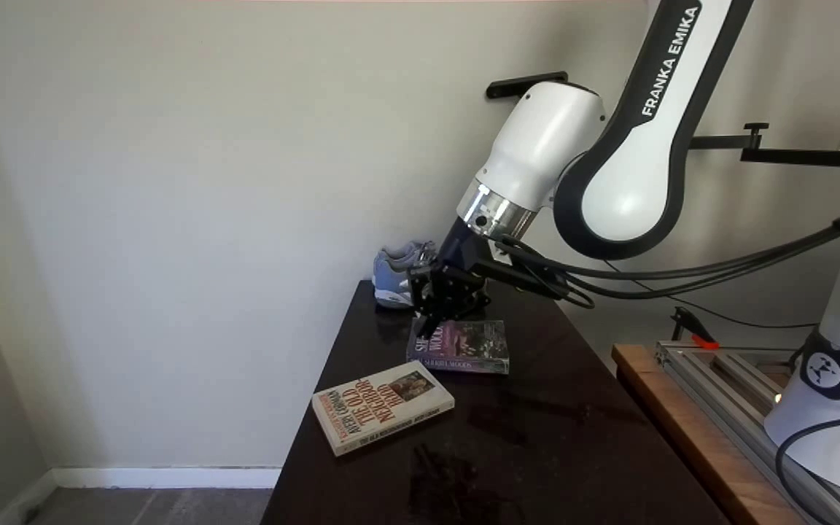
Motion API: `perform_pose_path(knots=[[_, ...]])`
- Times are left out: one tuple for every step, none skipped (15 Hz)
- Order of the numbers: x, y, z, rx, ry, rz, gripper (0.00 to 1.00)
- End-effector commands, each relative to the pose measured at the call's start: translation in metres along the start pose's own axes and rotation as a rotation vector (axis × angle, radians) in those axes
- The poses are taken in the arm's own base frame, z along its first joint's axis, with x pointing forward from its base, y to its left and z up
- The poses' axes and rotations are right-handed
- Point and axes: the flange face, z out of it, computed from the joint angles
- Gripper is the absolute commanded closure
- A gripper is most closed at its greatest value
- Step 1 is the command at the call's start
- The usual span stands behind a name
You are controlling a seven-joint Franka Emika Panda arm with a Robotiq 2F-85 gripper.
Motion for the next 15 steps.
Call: perform_pose_path(knots=[[-0.001, -0.005, 0.011, -0.059, -0.072, -0.123, 0.58], [-0.001, -0.004, 0.014, -0.073, -0.088, -0.159, 0.52], [-0.001, -0.005, 0.015, -0.093, -0.107, -0.185, 0.44], [-0.003, -0.006, 0.017, -0.11, -0.127, -0.189, 0.38], [0.001, -0.004, 0.015, -0.128, -0.131, -0.194, 0.31], [-0.001, -0.004, 0.017, -0.135, -0.15, -0.204, 0.23], [0.0, -0.004, 0.016, -0.143, -0.157, -0.226, 0.17], [0.001, -0.003, 0.015, -0.151, -0.168, -0.269, 0.09], [0.0, -0.003, 0.017, -0.151, -0.185, -0.317, 0.03], [0.002, -0.004, 0.015, -0.155, -0.192, -0.381, 0.0], [0.003, -0.004, 0.014, -0.168, -0.206, -0.443, 0.0], [0.004, -0.004, 0.015, -0.171, -0.22, -0.501, 0.0], [0.006, -0.005, 0.013, -0.182, -0.232, -0.556, 0.0], [0.008, -0.007, 0.011, -0.195, -0.239, -0.608, 0.0], [0.01, -0.011, 0.008, -0.186, -0.245, -0.646, 0.0]])
